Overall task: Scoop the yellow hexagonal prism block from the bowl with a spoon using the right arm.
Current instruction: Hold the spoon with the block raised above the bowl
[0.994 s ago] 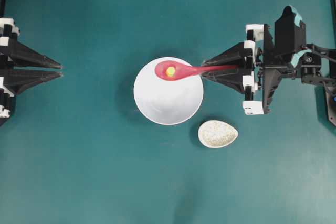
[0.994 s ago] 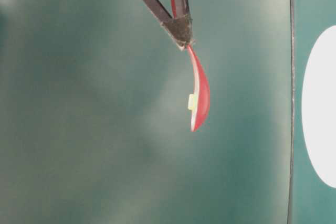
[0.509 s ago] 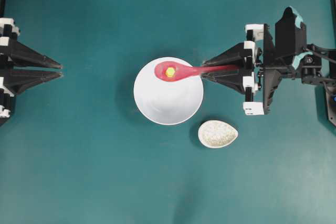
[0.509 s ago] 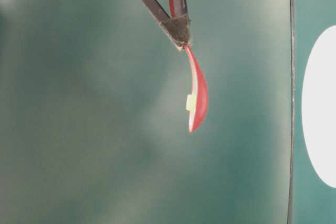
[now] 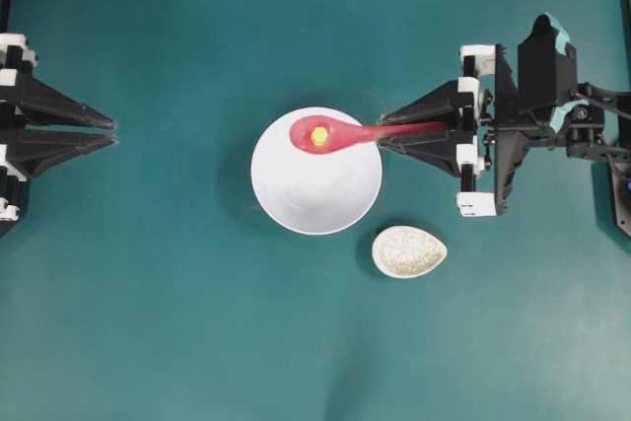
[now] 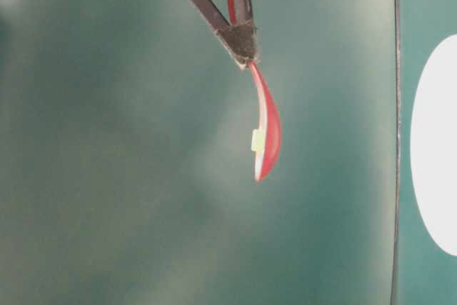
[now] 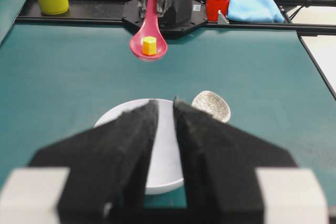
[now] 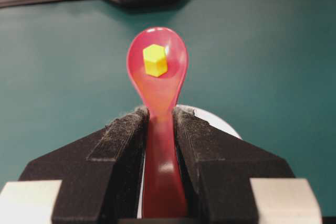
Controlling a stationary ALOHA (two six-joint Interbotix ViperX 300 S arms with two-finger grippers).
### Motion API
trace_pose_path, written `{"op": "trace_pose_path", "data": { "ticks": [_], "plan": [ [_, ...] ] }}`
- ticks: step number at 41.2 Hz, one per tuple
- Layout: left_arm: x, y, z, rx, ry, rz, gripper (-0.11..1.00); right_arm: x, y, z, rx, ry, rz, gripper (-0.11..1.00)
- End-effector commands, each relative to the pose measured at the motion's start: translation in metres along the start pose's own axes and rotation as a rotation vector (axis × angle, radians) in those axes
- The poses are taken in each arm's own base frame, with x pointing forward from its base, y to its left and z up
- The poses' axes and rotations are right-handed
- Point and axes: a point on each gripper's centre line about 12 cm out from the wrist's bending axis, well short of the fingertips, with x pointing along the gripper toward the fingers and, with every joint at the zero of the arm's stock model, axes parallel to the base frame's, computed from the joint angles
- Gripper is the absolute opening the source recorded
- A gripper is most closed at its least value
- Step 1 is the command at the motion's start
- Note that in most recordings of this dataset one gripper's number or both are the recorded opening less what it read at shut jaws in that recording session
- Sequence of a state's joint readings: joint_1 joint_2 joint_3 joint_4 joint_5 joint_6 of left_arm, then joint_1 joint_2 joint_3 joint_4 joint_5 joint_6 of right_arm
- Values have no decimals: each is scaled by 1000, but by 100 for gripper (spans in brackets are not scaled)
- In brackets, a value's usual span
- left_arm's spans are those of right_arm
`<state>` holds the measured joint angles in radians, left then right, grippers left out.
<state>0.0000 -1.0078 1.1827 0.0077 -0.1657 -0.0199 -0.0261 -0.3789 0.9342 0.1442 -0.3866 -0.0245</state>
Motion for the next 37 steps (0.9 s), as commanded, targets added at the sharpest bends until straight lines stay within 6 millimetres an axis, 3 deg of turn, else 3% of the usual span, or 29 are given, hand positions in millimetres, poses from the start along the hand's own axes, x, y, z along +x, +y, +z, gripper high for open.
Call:
{"op": "trace_pose_path", "data": {
  "ticks": [1,37],
  "plan": [
    [2,0,12,3,-34,1,19,-2,2,14,-4,-44,8,25],
    [3,0,11,2,-23,-1,19,-1,3,17,-14,-45,9,25]
  ]
}}
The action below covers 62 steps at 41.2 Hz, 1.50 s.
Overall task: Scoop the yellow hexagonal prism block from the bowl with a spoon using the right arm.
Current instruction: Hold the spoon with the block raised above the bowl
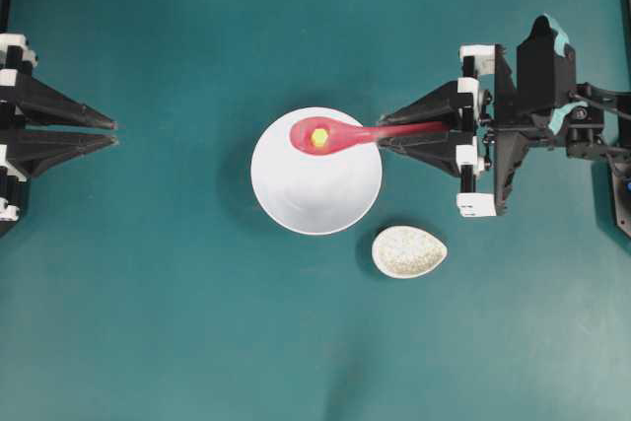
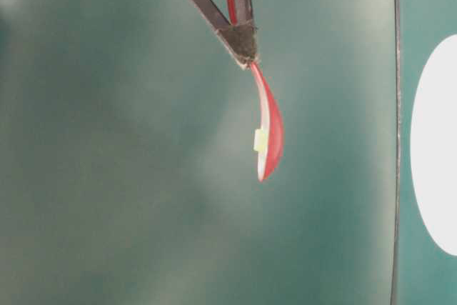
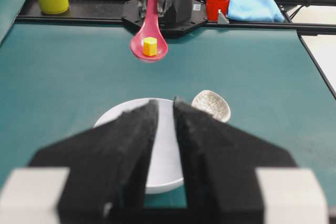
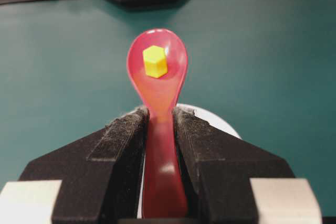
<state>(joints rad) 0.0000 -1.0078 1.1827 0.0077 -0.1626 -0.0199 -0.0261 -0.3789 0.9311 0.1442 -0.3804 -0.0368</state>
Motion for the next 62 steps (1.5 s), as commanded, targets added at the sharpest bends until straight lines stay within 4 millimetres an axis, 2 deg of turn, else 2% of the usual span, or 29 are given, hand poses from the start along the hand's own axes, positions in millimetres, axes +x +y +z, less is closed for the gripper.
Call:
{"op": "trace_pose_path", "data": {
  "ticks": [1,35,49,62],
  "plan": [
    [2,0,11,0,-28,-1,19,-1,3,16,-2,-49,8,25],
    [3,0,11,0,-26,-1,19,-1,3,16,-2,-38,9,25],
    [2,0,11,2,-26,-1,19,-8,4,28,-31,-76,19,25],
    [3,0,10,0,-21,-1,19,-10,4,28,-40,-81,20,25]
  ]
}}
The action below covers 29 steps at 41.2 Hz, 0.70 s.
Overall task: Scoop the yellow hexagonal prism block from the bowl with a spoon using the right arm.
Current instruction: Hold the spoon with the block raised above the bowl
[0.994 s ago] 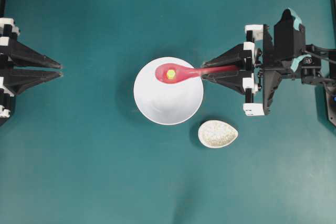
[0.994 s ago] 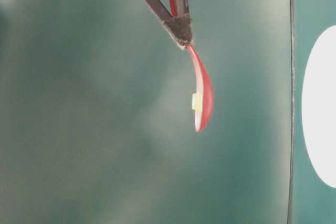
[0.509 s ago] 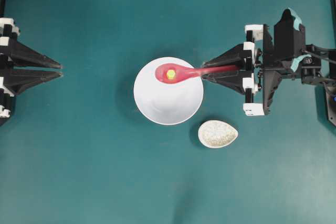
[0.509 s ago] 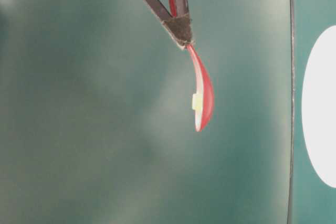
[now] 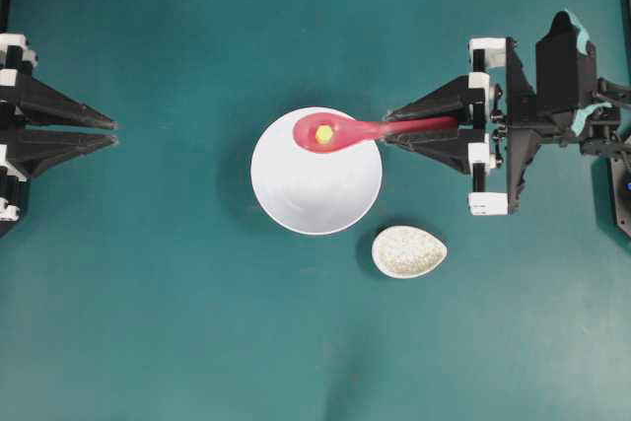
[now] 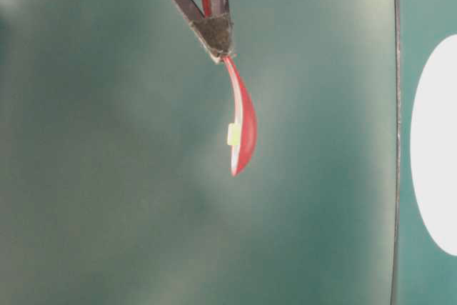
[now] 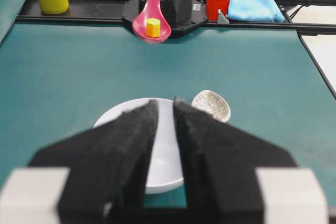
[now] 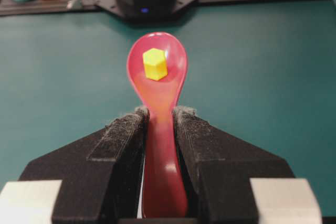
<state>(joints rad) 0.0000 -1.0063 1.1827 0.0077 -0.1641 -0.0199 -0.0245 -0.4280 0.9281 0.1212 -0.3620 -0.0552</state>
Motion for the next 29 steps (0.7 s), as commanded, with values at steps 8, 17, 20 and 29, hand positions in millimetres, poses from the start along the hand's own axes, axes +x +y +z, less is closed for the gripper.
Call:
{"op": "trace_pose_path", "data": {
  "ticks": [8,17,20,29],
  "plan": [
    [3,0,10,0,-21,1,19,-1,1,15,-3,-46,5,25],
    [2,0,13,8,-37,-1,19,-1,2,12,0,-24,6,25],
    [2,0,12,5,-34,-1,19,-1,2,11,0,-15,6,25],
    [5,0,8,0,-14,-1,19,-1,2,14,-4,-26,6,25]
  ]
}}
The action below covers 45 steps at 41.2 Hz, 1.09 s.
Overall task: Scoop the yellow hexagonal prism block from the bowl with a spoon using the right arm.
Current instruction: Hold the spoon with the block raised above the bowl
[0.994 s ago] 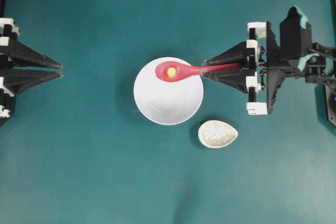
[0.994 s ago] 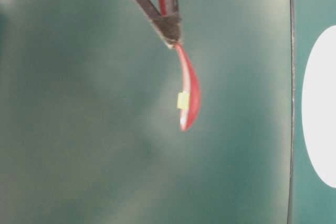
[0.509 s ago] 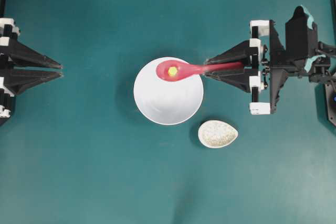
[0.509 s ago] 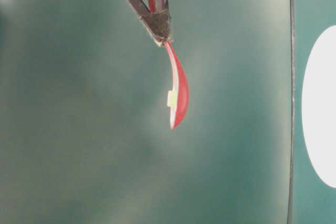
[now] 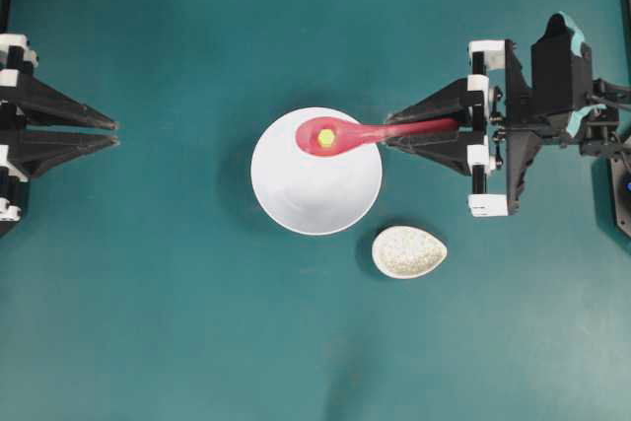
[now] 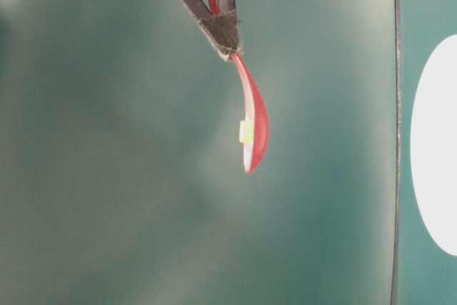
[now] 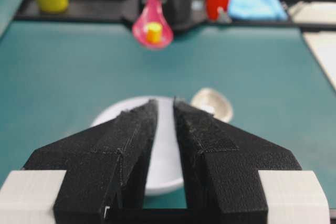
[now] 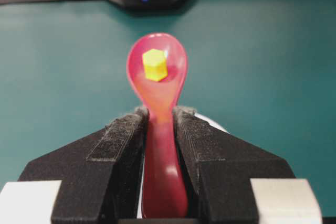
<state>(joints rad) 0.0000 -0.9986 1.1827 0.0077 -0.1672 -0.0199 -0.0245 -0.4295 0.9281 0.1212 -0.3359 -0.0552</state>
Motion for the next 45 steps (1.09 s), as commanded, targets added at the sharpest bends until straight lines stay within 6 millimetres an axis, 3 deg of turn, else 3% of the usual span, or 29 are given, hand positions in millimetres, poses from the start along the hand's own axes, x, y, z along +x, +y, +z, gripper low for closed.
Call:
{"op": "trace_pose_path", "data": {
  "ticks": [1,45],
  "plan": [
    [4,0,9,1,-17,1,19,-1,2,17,-5,-52,6,25],
    [4,0,8,-37,-12,-1,19,0,2,17,-18,-54,9,25]
  ]
}}
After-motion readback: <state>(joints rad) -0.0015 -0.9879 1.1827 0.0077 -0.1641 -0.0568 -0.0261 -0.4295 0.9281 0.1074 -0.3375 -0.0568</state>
